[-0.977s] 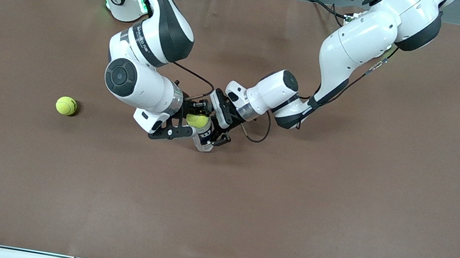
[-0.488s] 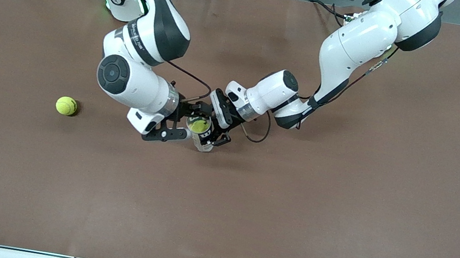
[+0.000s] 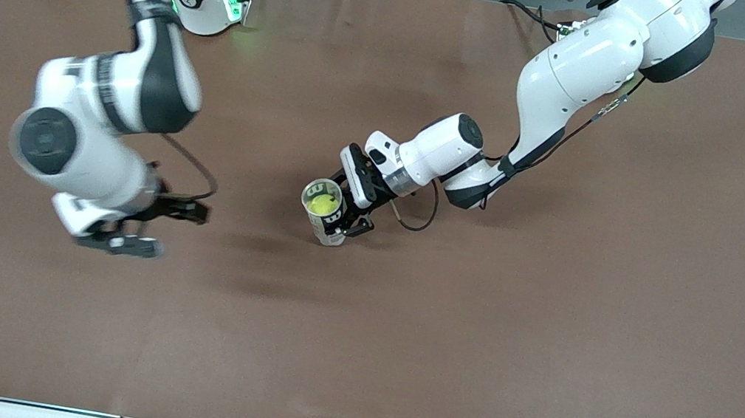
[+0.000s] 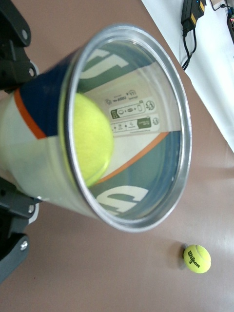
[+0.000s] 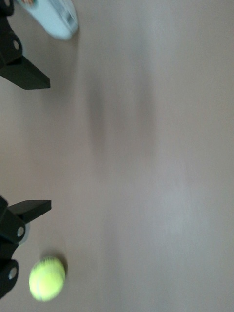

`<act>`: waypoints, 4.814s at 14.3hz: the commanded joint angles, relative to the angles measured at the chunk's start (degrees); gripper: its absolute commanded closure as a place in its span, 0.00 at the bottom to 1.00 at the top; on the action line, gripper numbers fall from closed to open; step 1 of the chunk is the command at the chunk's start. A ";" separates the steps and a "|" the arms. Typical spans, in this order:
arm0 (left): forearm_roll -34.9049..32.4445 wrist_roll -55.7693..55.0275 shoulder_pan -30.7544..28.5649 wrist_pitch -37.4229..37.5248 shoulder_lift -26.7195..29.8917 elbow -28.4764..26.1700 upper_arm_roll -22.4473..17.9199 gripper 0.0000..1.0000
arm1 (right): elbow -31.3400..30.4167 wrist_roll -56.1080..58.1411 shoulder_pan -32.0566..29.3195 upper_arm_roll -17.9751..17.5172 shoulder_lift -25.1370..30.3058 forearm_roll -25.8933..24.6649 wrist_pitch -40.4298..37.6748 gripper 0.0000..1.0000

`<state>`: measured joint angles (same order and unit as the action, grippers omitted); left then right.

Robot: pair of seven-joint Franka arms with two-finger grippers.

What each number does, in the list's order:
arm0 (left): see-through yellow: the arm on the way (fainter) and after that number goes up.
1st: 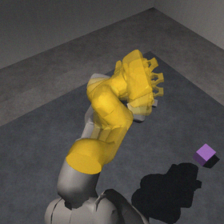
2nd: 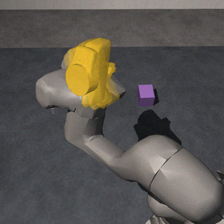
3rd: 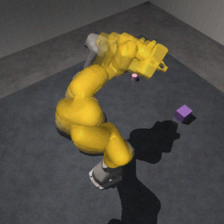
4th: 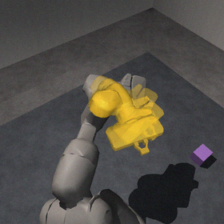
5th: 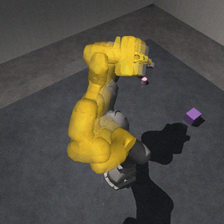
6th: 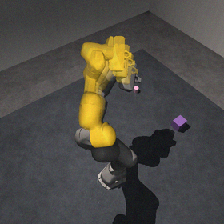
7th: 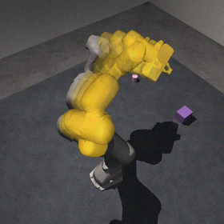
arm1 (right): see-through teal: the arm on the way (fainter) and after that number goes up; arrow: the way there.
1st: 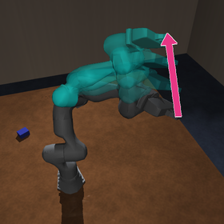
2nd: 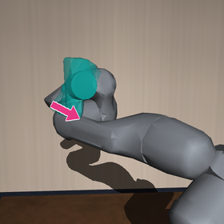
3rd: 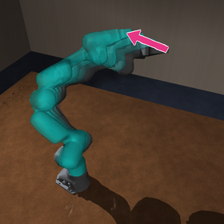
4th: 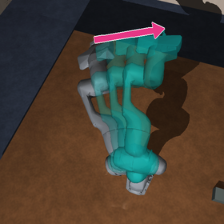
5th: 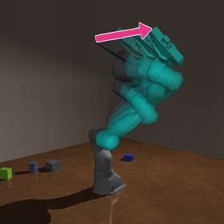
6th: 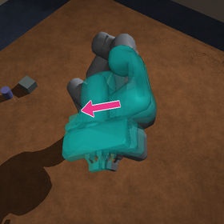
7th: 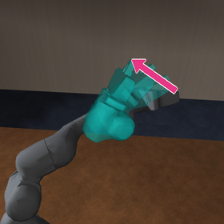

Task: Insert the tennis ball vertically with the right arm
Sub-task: 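Move the right gripper back to the second tennis ball, then grasp the second tennis ball with the right gripper, then carry the second ball over the can opening with the right gripper, then open the right gripper to drop the ball into the can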

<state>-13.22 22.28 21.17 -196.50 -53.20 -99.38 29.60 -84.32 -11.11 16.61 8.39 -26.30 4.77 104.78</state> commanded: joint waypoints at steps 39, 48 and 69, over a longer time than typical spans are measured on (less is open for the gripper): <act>0.83 -1.19 0.54 -0.72 -0.50 1.64 0.19 0.21 | -17.58 23.77 -19.68 -3.55 1.78 2.25 2.65 0.94; 0.74 -1.10 0.54 -0.72 -0.59 1.73 0.19 0.21 | -5.33 22.28 -6.52 -6.37 1.08 31.06 -7.05 0.94; 0.74 -1.19 0.54 -0.99 -0.59 1.64 0.19 0.21 | -2.51 3.82 8.44 -6.20 -1.39 37.86 2.53 0.00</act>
<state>-13.22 21.30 21.25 -196.54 -53.33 -98.65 29.64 -87.28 -6.54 25.05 2.22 -27.64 41.75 107.98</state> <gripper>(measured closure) 0.203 0.313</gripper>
